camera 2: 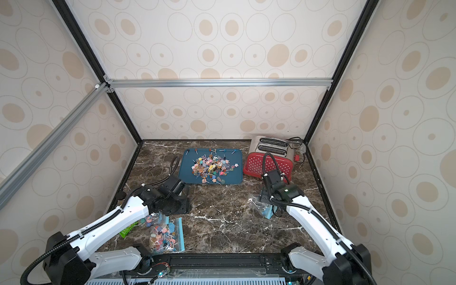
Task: Pour candies out of the ziploc bag
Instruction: Place the ziploc bag in the ziploc bag, then adjust the ziploc bag at the center of the board.
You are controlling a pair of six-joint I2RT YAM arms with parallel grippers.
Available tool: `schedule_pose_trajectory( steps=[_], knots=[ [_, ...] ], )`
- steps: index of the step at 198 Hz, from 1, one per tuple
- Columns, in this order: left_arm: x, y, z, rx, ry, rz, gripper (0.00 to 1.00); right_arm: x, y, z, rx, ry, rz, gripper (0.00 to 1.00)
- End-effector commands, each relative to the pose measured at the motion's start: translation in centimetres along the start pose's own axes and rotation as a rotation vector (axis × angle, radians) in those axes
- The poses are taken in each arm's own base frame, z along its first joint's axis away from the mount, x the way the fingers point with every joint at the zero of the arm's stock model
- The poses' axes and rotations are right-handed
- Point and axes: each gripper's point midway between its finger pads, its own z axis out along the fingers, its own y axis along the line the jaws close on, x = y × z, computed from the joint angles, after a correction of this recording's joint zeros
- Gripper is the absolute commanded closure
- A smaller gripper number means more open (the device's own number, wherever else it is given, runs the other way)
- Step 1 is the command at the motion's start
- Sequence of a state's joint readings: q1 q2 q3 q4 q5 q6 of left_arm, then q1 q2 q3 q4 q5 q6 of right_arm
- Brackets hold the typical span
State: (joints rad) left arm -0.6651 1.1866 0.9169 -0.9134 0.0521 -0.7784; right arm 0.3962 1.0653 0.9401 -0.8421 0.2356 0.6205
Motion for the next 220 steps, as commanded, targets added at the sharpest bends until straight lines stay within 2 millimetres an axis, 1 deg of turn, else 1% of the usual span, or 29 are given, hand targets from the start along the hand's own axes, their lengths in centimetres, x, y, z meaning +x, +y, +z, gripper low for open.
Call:
schedule_pose_trajectory(
  steps=[1, 16, 27, 41, 50, 64, 72, 80, 90, 111, 124, 138, 154, 162, 170, 187, 193, 203, 220],
  knots=[
    [3.0, 2.4, 0.5, -0.124, 0.081, -0.081, 0.39, -0.3, 0.3, -2.9, -0.057, 0.005, -0.061, 0.24],
    [4.3, 3.0, 1.5, -0.161, 0.113, -0.114, 0.42, -0.3, 2.3, -3.7, -0.160, 0.029, -0.101, 0.27],
    [5.0, 3.7, 2.0, -0.204, 0.123, -0.140, 0.44, 0.0, 4.1, -3.9, -0.239, 0.060, -0.134, 0.30],
    [5.8, 4.8, 2.5, -0.250, 0.126, -0.186, 0.50, 0.7, 6.8, -3.8, -0.335, 0.103, -0.200, 0.34],
    [6.4, 5.4, 2.8, -0.271, 0.133, -0.218, 0.53, 1.3, 8.5, -3.5, -0.372, 0.130, -0.248, 0.37],
    [7.2, 6.1, 3.3, -0.298, 0.145, -0.252, 0.54, 2.4, 11.0, -2.8, -0.425, 0.176, -0.312, 0.41],
    [7.3, 6.2, 3.6, -0.303, 0.144, -0.265, 0.54, 3.0, 12.4, -2.3, -0.455, 0.203, -0.336, 0.43],
    [7.3, 6.1, 3.9, -0.301, 0.143, -0.273, 0.54, 3.6, 13.4, -1.5, -0.472, 0.221, -0.348, 0.45],
    [7.3, 5.7, 4.4, -0.290, 0.145, -0.281, 0.54, 4.0, 14.4, -0.8, -0.485, 0.233, -0.357, 0.47],
    [7.2, 4.8, 5.6, -0.271, 0.159, -0.292, 0.53, 4.7, 15.5, 0.3, -0.509, 0.257, -0.365, 0.49],
    [7.5, 5.2, 6.1, -0.303, 0.174, -0.300, 0.54, 4.9, 15.8, 0.8, -0.517, 0.263, -0.368, 0.51],
    [7.6, 5.9, 6.0, -0.349, 0.170, -0.310, 0.55, 5.1, 15.8, 1.1, -0.518, 0.266, -0.377, 0.52],
    [7.5, 7.1, 5.1, -0.404, 0.138, -0.331, 0.56, 5.5, 15.7, 1.5, -0.512, 0.276, -0.389, 0.53],
    [7.2, 7.8, 4.1, -0.443, 0.109, -0.339, 0.57, 5.6, 15.6, 1.7, -0.511, 0.277, -0.392, 0.54],
    [6.9, 9.0, 2.6, -0.500, 0.075, -0.344, 0.60, 5.7, 15.6, 1.8, -0.514, 0.277, -0.395, 0.55],
    [6.5, 11.6, -1.1, -0.623, 0.000, -0.363, 0.64, 6.0, 15.8, 1.9, -0.533, 0.280, -0.402, 0.57],
    [6.6, 12.4, -2.3, -0.657, -0.016, -0.373, 0.67, 6.0, 16.0, 1.9, -0.539, 0.282, -0.406, 0.59],
    [7.0, 13.5, -3.7, -0.686, -0.026, -0.402, 0.69, 6.1, 16.1, 2.0, -0.546, 0.288, -0.416, 0.61],
    [8.0, 15.2, -5.0, -0.687, -0.020, -0.474, 0.73, 6.6, 16.4, 2.2, -0.566, 0.306, -0.432, 0.66]
  ],
)
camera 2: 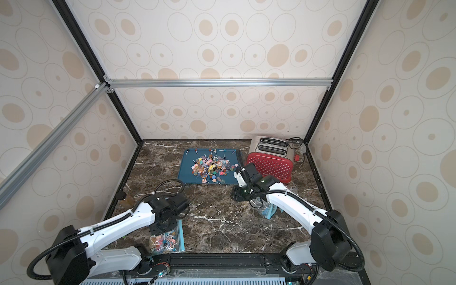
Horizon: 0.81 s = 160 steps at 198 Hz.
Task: Pour candies out of the ziploc bag
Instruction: Adjust the ziploc bag at the center of the board.
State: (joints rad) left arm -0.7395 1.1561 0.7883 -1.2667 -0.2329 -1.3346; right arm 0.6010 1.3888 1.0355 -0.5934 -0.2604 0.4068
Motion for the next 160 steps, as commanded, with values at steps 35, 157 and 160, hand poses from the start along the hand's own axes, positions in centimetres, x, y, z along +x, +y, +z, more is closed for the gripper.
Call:
schedule_pose_trajectory(
  steps=[35, 157, 160],
  knots=[
    [-0.1, 8.4, -0.4, -0.160, 0.033, -0.196, 0.89, 1.0, 1.2, 1.8, -0.090, 0.070, -0.062, 0.83],
    [0.5, 4.1, 5.8, -0.210, 0.210, -0.200, 1.00, 1.7, -0.2, 3.6, -0.049, 0.123, -0.107, 0.99],
    [0.6, 3.9, 5.8, -0.204, 0.217, -0.196, 1.00, 1.7, -0.2, 3.6, -0.046, 0.124, -0.105, 0.99]
  ],
)
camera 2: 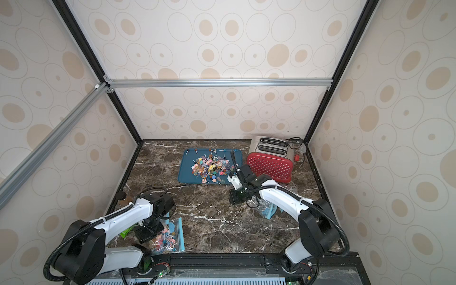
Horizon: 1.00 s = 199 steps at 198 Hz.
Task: Pour candies out of the ziploc bag
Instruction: Adjust the ziploc bag at the center of the board.
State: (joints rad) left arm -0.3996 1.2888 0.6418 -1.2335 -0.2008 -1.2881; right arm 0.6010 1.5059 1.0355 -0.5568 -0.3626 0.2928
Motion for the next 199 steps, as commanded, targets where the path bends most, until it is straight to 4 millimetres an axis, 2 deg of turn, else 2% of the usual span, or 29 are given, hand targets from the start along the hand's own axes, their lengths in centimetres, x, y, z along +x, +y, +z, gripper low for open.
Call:
schedule_pose_trajectory(
  steps=[1, 30, 56, 81, 109, 153, 179, 199],
  knots=[
    [-0.4, -1.8, -0.2, 0.066, -0.001, 0.008, 1.00, 0.5, -0.7, 0.4, 0.025, 0.018, -0.013, 0.99],
    [0.5, -4.2, -0.2, 0.147, 0.067, 0.055, 1.00, 0.4, -1.0, 0.3, 0.046, 0.018, -0.001, 1.00],
    [1.2, -5.5, 0.0, 0.190, 0.113, 0.086, 1.00, 0.1, -1.2, 0.1, 0.067, 0.015, 0.004, 1.00],
    [1.3, -7.2, -0.8, 0.265, 0.120, 0.115, 1.00, 0.0, -1.5, -0.2, 0.093, 0.013, 0.012, 1.00],
    [1.2, -10.2, -3.2, 0.370, 0.101, 0.184, 1.00, -0.2, -1.9, -0.9, 0.126, 0.002, 0.024, 1.00],
    [0.9, -16.5, -8.0, 0.498, 0.035, 0.401, 1.00, -0.2, -2.6, -1.8, 0.186, -0.008, 0.045, 1.00],
    [-0.1, -19.9, -9.1, 0.534, 0.001, 0.479, 1.00, -0.1, -3.0, -2.3, 0.218, -0.010, 0.062, 1.00],
    [-1.1, -21.5, -10.1, 0.547, -0.047, 0.512, 1.00, 0.0, -3.3, -2.7, 0.239, -0.012, 0.075, 1.00]
  ],
)
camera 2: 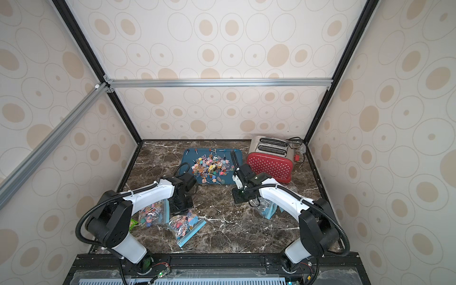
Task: Pour candies out of the ziploc bag
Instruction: Adjust the ziploc bag at the center of the board.
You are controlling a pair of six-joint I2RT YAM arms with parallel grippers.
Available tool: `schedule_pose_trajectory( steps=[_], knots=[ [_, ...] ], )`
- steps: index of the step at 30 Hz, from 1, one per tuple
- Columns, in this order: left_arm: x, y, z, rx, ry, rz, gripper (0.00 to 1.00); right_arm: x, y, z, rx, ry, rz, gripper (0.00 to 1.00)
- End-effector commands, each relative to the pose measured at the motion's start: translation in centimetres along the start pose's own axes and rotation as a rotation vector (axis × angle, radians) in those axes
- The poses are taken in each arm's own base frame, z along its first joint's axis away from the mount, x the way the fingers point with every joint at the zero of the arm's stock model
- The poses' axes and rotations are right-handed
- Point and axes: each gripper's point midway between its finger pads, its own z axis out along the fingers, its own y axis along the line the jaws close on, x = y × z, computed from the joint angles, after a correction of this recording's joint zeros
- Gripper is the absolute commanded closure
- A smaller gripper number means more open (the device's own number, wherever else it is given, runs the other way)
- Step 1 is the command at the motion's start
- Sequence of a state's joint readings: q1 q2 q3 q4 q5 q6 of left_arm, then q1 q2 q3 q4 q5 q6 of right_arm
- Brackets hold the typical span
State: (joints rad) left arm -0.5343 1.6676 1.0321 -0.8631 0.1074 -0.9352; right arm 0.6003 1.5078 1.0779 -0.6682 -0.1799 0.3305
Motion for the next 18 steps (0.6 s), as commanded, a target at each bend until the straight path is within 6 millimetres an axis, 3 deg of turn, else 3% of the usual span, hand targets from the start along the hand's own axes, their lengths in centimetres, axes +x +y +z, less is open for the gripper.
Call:
schedule_pose_trajectory(
  steps=[1, 5, 8, 12, 13, 18],
  knots=[
    [-2.5, -2.4, -0.8, 0.044, -0.069, 0.102, 1.00, -0.1, -0.6, -1.6, 0.044, -0.020, 0.021, 1.00],
    [-4.1, -2.2, -2.9, -0.003, -0.141, 0.130, 1.00, 0.1, -0.8, -2.1, 0.059, -0.020, 0.034, 0.99],
    [-5.0, -3.4, -5.3, 0.056, -0.199, 0.128, 1.00, 0.4, -0.9, -2.4, 0.062, -0.017, 0.046, 0.93],
    [-5.2, -3.8, -7.7, 0.111, -0.253, 0.127, 1.00, 1.0, -0.7, -2.6, 0.047, -0.008, 0.073, 0.87],
    [-3.2, -0.4, -7.7, -0.030, -0.191, 0.226, 0.92, 1.3, -0.5, -2.6, 0.037, -0.002, 0.075, 0.87],
    [1.4, 0.1, -7.5, -0.045, -0.104, 0.408, 0.91, 3.2, 0.7, -1.6, -0.017, 0.044, 0.102, 0.87]
  ],
)
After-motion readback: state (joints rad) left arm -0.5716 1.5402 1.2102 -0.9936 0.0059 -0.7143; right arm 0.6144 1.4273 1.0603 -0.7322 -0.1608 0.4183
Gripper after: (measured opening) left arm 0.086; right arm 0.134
